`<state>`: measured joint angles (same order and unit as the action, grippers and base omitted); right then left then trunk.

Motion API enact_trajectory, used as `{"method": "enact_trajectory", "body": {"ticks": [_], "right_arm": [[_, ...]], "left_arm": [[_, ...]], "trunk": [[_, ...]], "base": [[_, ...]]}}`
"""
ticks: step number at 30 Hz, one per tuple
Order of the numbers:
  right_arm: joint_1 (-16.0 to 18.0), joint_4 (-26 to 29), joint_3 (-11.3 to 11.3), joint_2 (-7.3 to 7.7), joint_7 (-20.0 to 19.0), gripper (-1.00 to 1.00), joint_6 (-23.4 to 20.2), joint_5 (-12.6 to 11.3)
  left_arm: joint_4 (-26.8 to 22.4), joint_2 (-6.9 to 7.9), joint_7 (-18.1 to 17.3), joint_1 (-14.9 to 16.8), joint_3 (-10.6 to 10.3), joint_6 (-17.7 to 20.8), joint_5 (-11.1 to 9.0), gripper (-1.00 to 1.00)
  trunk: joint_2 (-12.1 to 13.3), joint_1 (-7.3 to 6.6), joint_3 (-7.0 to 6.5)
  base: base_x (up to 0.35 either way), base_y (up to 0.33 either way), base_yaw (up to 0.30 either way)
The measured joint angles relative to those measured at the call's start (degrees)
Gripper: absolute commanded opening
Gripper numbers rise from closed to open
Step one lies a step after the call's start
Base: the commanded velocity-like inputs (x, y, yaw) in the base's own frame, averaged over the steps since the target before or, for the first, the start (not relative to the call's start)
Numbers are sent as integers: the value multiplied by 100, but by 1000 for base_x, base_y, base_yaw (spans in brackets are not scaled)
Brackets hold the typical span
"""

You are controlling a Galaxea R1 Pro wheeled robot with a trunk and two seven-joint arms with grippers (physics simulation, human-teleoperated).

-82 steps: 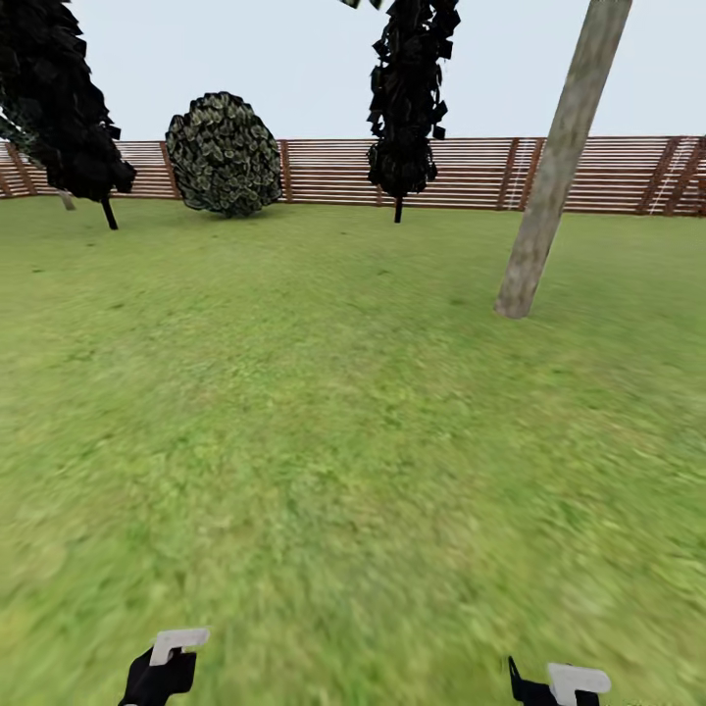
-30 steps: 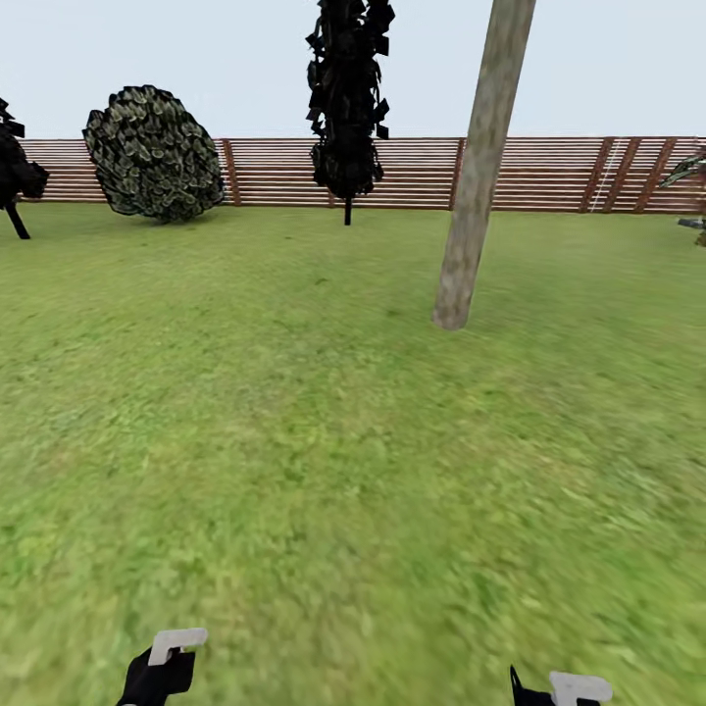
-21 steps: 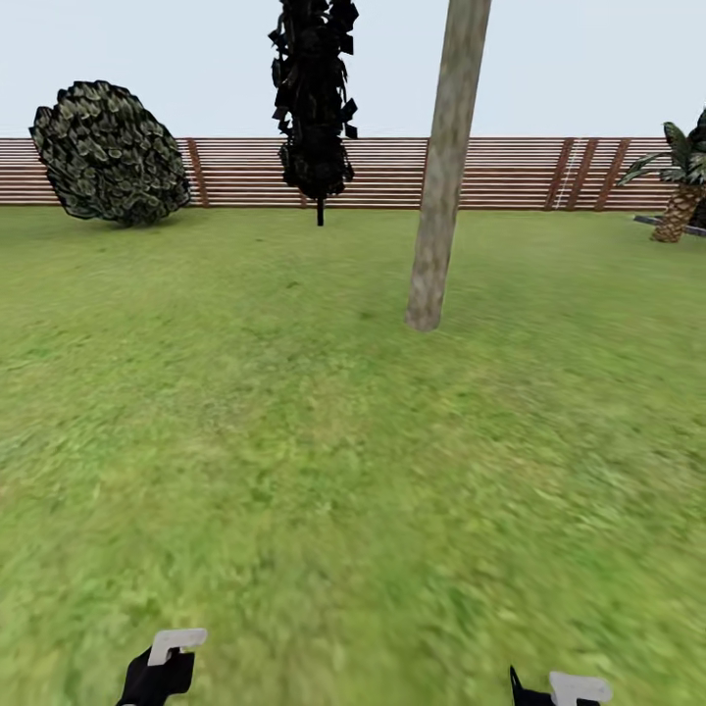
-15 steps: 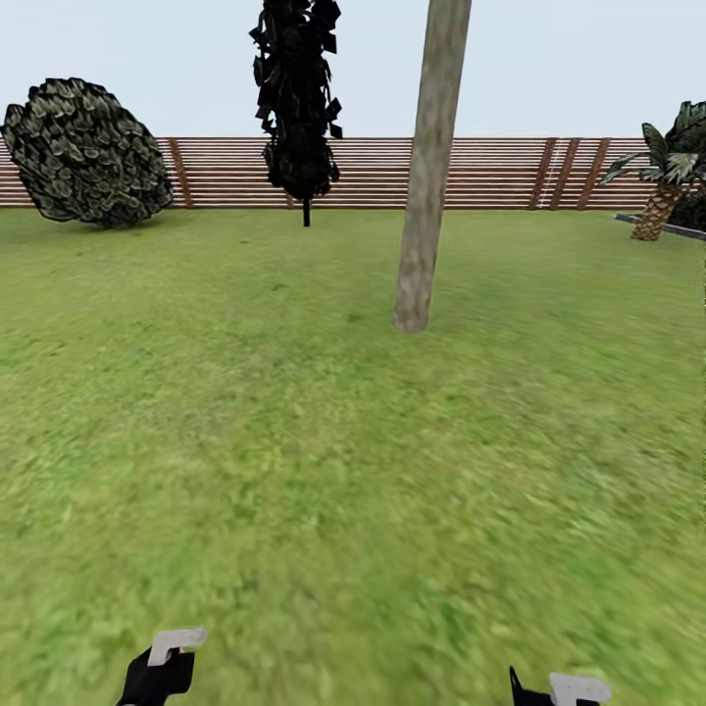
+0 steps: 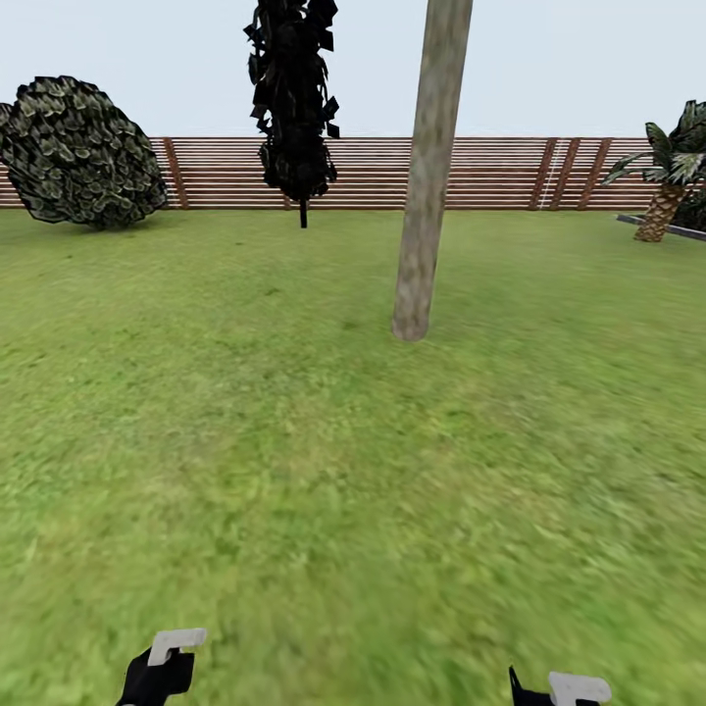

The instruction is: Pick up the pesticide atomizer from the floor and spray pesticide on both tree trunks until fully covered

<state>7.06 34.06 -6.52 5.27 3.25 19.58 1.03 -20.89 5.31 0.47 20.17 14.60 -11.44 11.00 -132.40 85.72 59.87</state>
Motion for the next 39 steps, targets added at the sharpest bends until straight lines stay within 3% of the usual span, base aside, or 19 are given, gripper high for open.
{"method": "enact_trajectory", "body": {"ticks": [39], "right_arm": [[-2,17,3,-17,-7,100,3,0]], "left_arm": [[0,0,0,0,0,0,0,-100]], "trunk": [[0,0,0]], "base": [[335,0,-21]]}}
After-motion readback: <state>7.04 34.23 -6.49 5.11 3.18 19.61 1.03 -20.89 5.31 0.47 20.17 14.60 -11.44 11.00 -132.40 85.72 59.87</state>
